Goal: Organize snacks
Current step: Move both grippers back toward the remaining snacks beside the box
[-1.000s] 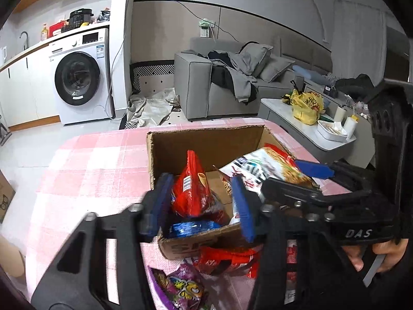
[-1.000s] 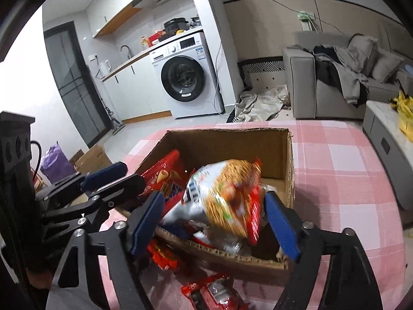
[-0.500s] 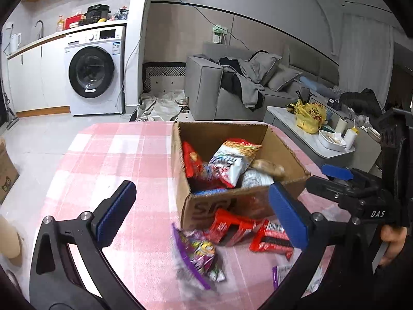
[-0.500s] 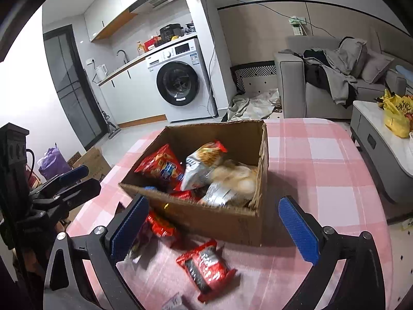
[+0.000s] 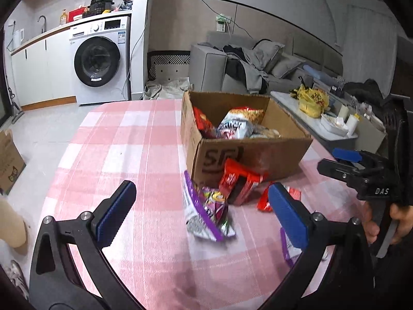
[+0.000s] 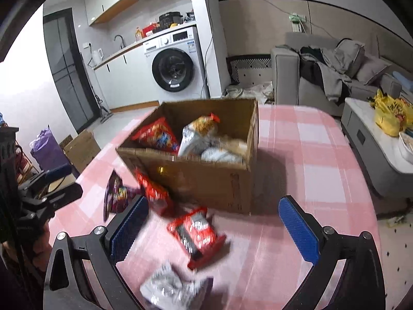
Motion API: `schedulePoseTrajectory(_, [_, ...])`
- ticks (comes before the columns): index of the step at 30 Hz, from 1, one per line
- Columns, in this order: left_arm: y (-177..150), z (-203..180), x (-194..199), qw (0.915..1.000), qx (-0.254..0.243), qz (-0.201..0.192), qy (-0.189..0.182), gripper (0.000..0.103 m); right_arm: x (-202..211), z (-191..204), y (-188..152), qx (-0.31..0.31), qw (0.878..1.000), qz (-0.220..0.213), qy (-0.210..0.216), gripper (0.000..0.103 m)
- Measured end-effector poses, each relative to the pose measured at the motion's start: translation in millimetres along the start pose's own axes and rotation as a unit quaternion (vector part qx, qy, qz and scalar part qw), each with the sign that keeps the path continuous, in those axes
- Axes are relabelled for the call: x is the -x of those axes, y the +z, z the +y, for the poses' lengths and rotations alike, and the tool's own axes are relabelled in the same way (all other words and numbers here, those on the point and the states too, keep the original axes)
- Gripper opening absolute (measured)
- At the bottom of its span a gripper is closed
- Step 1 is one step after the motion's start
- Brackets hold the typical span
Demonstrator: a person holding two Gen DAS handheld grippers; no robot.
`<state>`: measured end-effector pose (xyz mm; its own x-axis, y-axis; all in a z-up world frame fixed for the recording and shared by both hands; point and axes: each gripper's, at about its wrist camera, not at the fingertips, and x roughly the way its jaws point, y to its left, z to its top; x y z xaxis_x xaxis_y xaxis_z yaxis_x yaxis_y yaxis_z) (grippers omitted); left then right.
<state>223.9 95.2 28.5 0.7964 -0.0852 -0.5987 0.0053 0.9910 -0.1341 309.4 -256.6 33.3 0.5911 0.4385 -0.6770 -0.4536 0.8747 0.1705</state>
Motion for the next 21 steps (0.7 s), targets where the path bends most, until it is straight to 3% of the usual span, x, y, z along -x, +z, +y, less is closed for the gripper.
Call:
schedulePoseTrajectory(9, [-29.0,-6.0,6.5,0.9998,-0.006,0.020,-0.004,0.102,3.1,-1.7,-43.1,-0.007,0.999,0.054,0.001,0.103])
schedulePoseTrajectory(21, [-33.7,-18.3,1.7,0.9990,-0.033,0.031,0.001,0.102,-14.0,23.6,-61.9,0.024,0.995,0.097,0.025,0.103])
